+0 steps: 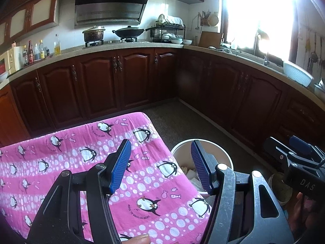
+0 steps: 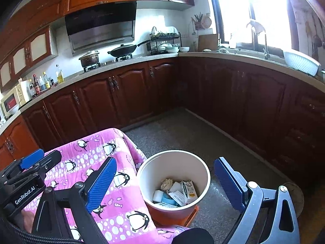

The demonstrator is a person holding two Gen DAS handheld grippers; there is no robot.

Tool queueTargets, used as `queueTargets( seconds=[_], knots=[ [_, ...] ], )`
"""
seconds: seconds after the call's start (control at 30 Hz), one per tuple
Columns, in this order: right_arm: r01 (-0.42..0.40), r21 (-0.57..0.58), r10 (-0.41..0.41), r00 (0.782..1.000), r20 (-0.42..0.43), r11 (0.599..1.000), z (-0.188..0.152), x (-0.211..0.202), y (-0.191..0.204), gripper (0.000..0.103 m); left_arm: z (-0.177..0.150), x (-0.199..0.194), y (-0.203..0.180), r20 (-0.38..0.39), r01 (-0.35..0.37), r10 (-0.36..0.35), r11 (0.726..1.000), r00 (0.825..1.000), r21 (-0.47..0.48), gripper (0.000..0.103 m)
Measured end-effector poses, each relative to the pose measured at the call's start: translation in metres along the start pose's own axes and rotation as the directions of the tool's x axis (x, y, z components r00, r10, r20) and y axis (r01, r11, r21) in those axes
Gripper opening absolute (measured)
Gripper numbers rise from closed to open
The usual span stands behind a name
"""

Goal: Collect trash

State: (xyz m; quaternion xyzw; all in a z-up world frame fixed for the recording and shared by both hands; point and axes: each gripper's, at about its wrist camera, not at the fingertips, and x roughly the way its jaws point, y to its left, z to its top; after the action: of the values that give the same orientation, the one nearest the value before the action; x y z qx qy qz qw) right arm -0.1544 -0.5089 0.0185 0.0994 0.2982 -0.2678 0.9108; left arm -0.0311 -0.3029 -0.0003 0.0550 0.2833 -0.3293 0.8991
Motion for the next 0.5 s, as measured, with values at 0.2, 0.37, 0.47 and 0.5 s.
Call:
queueTargets(
  seconds=[0.2, 0.37, 0.47, 0.5],
  knots=[
    [0.003, -0.003, -0.003, 1.0, 0.002, 1.0, -0.0004, -0.0009, 0.0013, 0.095, 0.0001, 0.0002, -0.0009, -0.003, -0.001, 0.001, 1.0, 1.0, 0.001, 0.06],
    [0.003, -0.011, -0.003, 1.0, 0.004, 1.0, 0.001, -0.0015, 0.0024, 0.095, 0.0005, 0.0, -0.0005, 0.004, 0.004, -0.004, 1.0, 1.0, -0.003, 0.06],
    [0.003, -0.017, -0.003, 1.0, 0.006, 1.0, 0.0022, -0.0013, 0.0042, 0.095, 0.0001, 0.0001, -0.0006, 0.003, 0.007, -0.007, 1.0, 1.0, -0.004, 0.06],
    [0.003, -0.018, -0.003, 1.0, 0.007, 1.0, 0.0026, -0.0012, 0.0052, 0.095, 0.0, 0.0003, -0.0006, 0.002, 0.008, -0.008, 1.0, 1.0, -0.004, 0.06]
  ],
)
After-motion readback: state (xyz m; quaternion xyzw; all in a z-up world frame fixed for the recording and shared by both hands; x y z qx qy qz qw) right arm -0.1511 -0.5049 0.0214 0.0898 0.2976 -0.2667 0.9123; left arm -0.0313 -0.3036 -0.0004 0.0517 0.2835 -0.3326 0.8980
